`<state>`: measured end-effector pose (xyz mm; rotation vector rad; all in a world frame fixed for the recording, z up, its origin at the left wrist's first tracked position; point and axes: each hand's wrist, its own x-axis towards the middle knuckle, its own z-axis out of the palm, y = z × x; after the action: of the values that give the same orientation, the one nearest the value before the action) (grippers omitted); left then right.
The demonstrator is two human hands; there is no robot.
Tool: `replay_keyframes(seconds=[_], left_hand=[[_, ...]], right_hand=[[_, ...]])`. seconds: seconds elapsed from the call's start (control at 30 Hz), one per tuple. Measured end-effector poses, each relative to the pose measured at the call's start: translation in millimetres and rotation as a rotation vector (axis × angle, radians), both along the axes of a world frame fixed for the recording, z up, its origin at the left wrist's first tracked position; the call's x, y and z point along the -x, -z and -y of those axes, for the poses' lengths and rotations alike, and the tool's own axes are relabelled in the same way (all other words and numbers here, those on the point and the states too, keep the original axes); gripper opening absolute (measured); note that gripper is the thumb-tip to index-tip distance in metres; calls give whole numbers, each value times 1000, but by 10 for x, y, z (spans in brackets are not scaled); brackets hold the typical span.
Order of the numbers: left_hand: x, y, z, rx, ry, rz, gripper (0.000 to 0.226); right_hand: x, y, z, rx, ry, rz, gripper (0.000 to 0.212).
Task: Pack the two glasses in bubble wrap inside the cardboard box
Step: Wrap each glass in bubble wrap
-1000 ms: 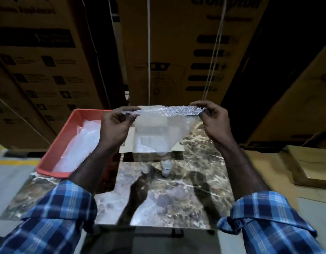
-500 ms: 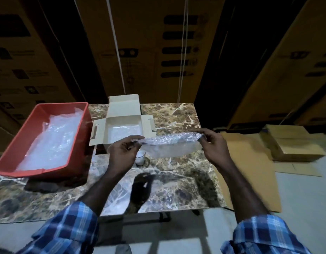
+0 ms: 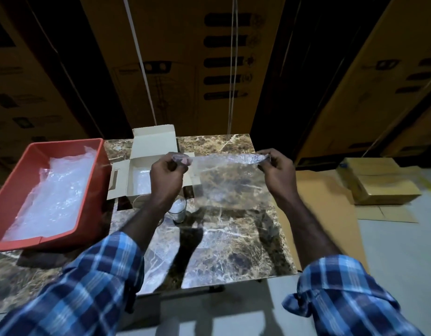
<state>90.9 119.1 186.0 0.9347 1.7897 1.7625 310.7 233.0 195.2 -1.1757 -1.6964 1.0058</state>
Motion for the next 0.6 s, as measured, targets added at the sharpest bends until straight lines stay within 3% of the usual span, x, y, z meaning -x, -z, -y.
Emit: replay_keyframes(seconds=[0.3, 0.43, 0.6], left_hand=[[-329, 720, 655, 27, 151, -333, 27], [-473, 1128, 997, 181, 320, -438, 41], [-397, 1642, 1164, 431, 498, -623, 60]], right_hand=[[-329, 502, 589, 88, 31, -57, 17], [-488, 908, 782, 175, 65, 78, 16], [-536, 1262, 824, 301, -91, 339, 12]])
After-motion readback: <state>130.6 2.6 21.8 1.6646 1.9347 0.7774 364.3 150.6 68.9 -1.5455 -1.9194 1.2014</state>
